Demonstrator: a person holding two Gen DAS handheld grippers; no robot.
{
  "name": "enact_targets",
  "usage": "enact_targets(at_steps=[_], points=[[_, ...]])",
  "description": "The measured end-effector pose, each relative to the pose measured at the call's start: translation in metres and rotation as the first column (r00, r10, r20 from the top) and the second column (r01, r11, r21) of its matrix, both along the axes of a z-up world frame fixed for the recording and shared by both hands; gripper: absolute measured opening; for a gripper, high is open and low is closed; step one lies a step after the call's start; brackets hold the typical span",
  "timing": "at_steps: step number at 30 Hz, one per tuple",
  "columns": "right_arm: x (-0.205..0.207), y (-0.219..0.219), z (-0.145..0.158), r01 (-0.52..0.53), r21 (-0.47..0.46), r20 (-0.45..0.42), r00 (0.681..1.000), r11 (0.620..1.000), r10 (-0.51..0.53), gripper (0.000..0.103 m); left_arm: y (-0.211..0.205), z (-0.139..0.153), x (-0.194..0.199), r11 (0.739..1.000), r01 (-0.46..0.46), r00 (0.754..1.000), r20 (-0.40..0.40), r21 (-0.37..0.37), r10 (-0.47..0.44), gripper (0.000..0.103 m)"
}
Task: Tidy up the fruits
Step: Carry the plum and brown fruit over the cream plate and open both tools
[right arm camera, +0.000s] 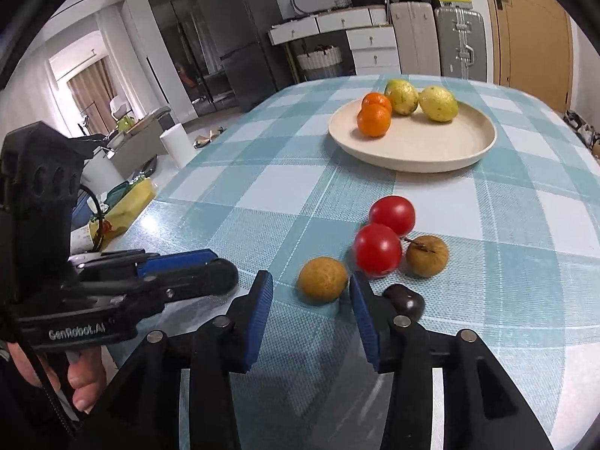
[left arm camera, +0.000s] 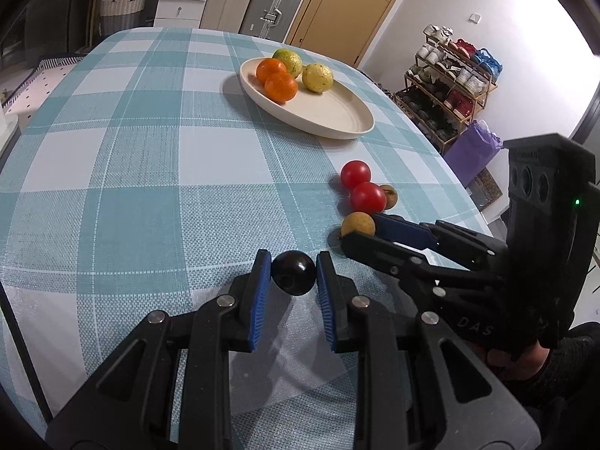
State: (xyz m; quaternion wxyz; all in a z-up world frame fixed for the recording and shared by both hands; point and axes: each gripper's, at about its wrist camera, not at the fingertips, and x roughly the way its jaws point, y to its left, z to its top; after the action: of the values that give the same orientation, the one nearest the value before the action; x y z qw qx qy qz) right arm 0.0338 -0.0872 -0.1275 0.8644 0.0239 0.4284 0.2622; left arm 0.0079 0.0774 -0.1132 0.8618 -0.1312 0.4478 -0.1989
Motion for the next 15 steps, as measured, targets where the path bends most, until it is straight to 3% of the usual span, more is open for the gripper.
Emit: enact_targets(at_steps=[4,8,15], points=[[0.004,0.005,0.000,-0.002,-0.016,0.003,1.000,1.000,0.002,0.044,0.002,0.000,0.002,1.000,-0.007,1.000,0.006,-0.007,0.007,0.022],[0.004,0.005,-0.003,-0.004,-0.019,0.003,1.000,1.000,0.004,0.029,0.005,0.005,0.007,1.000,-0.012,1.000,0.018,-0.007,0.012,0.022],[0.004,-0.008,0.005,-0.006,0.053,0.014,1.000,0.999,0.006,0.028,0.009,0.025,0.026,1.000,-0.026,0.998,0.054,-0.019,0.027,0.022]])
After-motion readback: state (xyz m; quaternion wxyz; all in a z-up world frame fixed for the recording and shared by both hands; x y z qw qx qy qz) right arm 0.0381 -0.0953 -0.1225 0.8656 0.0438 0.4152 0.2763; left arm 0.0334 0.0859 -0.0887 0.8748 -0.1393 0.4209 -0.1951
